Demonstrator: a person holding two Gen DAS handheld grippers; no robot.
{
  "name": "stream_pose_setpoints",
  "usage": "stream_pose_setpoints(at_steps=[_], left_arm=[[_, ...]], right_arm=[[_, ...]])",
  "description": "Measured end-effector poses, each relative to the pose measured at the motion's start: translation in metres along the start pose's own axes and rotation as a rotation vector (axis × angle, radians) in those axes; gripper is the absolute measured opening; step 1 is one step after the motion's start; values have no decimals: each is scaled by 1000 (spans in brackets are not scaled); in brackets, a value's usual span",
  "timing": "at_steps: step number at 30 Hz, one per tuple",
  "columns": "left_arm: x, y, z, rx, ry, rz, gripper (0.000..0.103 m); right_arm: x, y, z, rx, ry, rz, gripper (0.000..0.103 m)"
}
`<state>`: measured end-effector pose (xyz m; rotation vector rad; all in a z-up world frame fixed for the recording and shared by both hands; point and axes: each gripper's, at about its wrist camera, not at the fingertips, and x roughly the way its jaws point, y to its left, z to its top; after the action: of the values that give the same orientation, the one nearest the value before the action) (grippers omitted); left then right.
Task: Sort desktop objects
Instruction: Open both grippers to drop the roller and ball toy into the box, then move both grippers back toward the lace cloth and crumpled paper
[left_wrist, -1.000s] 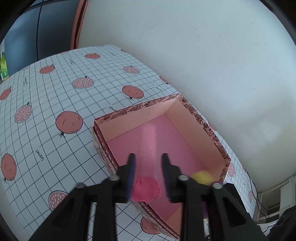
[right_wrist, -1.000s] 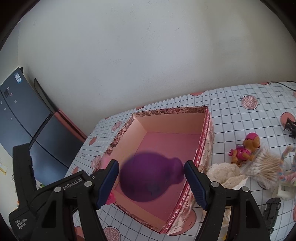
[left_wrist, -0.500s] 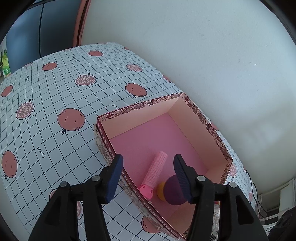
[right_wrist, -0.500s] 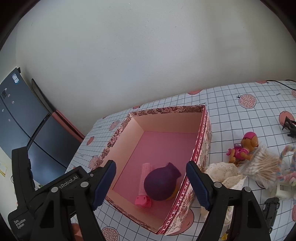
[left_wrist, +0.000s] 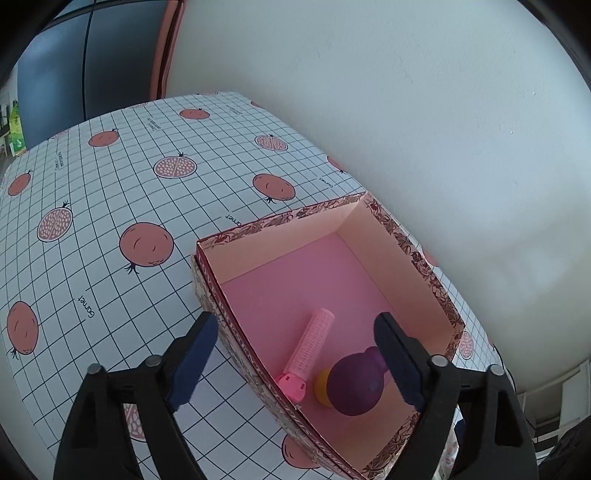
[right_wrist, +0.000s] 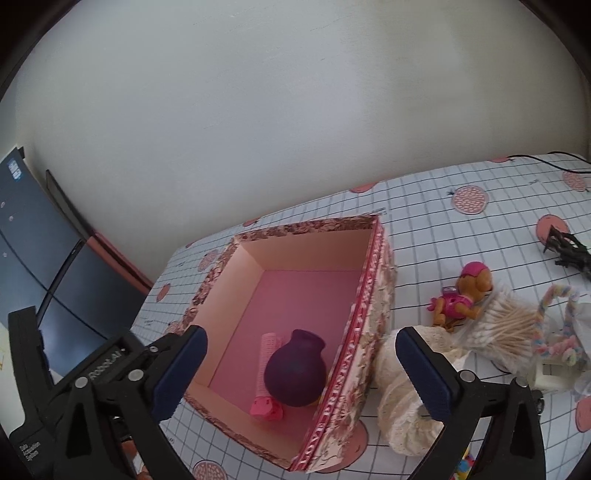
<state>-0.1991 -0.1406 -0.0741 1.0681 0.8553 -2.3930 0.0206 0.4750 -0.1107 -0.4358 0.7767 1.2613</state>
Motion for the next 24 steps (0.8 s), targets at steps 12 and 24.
stream_pose_setpoints(at_steps=[12, 24], left_arm=[[-10, -13, -1, 24, -30, 14, 94], [-36, -62, -13, 137, -84, -134, 94]], right_arm=[[-10, -13, 9, 0, -35, -55, 103], [-67, -64, 35, 114, -167, -173, 103]])
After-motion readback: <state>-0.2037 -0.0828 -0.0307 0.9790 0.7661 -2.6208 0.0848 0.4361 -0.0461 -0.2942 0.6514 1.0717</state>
